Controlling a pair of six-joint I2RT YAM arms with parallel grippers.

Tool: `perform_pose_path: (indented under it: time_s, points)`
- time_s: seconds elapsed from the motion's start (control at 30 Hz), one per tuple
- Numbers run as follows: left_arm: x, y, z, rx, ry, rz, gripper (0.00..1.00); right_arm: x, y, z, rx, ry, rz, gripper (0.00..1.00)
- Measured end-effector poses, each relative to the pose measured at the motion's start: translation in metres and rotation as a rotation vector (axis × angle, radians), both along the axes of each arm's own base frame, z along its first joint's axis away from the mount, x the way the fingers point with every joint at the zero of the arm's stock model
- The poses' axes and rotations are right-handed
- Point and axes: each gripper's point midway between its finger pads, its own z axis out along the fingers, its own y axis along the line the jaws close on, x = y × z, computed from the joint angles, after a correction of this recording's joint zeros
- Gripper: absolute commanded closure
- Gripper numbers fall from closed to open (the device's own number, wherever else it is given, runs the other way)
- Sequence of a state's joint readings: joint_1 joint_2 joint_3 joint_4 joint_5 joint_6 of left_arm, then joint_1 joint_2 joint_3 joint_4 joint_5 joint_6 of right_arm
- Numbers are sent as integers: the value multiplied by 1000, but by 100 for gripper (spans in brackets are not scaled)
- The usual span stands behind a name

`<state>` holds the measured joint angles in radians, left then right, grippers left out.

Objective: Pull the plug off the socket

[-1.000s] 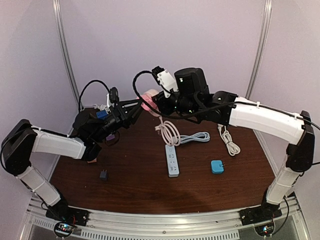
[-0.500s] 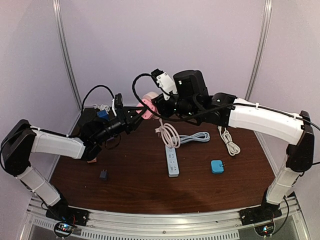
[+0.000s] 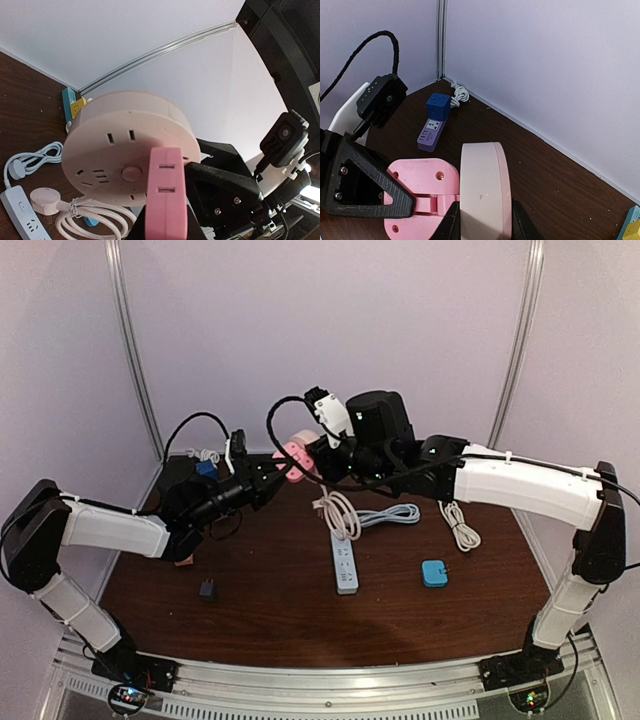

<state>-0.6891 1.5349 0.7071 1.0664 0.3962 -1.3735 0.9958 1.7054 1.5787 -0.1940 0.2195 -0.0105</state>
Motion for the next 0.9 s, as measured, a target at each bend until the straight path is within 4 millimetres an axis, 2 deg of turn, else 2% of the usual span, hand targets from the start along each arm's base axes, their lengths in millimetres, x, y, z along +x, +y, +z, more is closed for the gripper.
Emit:
perform_pose_path:
  time_s: [0.33, 0.53, 0.6, 0.8, 0.9]
  points:
    - [2, -2, -22, 34, 111, -5, 100, 4, -7, -27, 24, 7, -19, 100]
    - [2, -3, -38, 81, 184, -3, 100, 11, -10, -45, 97, 88, -1, 100]
    - [-1, -1, -38, 98, 200, -2, 100, 24, -22, -48, 128, 112, -43, 100]
    - [-7, 8, -30, 130, 203, 6, 100, 86, -80, -41, 267, 141, -216, 100]
    - [-9, 14, -37, 176, 225, 17, 100, 102, -81, -44, 345, 176, -221, 100]
